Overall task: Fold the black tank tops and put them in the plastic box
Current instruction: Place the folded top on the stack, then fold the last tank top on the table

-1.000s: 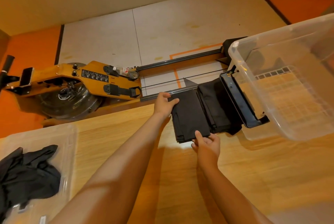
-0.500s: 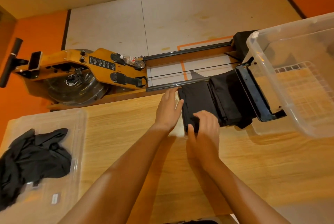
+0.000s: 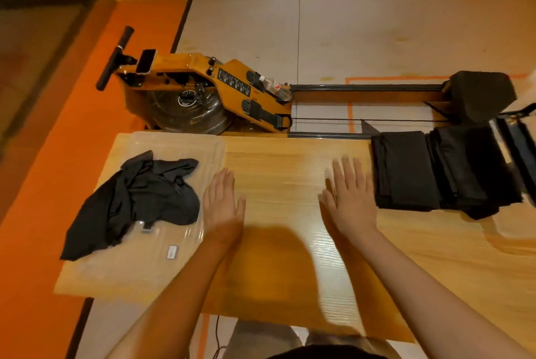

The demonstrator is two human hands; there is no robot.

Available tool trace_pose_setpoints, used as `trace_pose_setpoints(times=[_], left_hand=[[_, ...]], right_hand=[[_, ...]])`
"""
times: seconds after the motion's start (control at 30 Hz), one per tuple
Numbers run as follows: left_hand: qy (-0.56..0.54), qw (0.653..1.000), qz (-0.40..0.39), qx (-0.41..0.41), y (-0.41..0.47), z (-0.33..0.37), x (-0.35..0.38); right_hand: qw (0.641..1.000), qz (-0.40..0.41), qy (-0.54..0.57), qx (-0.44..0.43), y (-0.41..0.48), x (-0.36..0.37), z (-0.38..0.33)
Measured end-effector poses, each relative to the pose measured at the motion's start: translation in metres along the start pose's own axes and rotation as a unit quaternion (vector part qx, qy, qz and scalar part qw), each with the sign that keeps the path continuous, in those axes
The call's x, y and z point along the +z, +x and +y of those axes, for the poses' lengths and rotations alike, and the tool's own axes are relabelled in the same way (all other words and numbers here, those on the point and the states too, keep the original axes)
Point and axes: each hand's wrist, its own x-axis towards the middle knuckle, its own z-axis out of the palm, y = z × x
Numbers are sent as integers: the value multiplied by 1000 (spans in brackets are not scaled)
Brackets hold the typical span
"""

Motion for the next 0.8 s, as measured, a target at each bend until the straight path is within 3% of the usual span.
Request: trace_pose_setpoints(times=[0.17,0.3,0.47,0.57,0.7,0.8], left_hand=[[48,998,40,-10,-6,-66,-39],[64,992,68,-82,-15,-122,-71],[57,989,38,-133,-26,-189,-93],[46,991,-4,-126,-25,-215,-99],[63,994,2,-89,-18,-217,-101],[40,999,-4,-6,-5,-195,-101]], right_hand=[[982,-76,42,-170,-8,12,-127],[963,-110,84,-231,-9,23,-210],[969,-113,148,-160,-2,49,-284],[983,-89,111,-120,-3,65,-303],[990,-8,98,-101,-1,66,-312],[978,15,203,-46,-2,53,-311]])
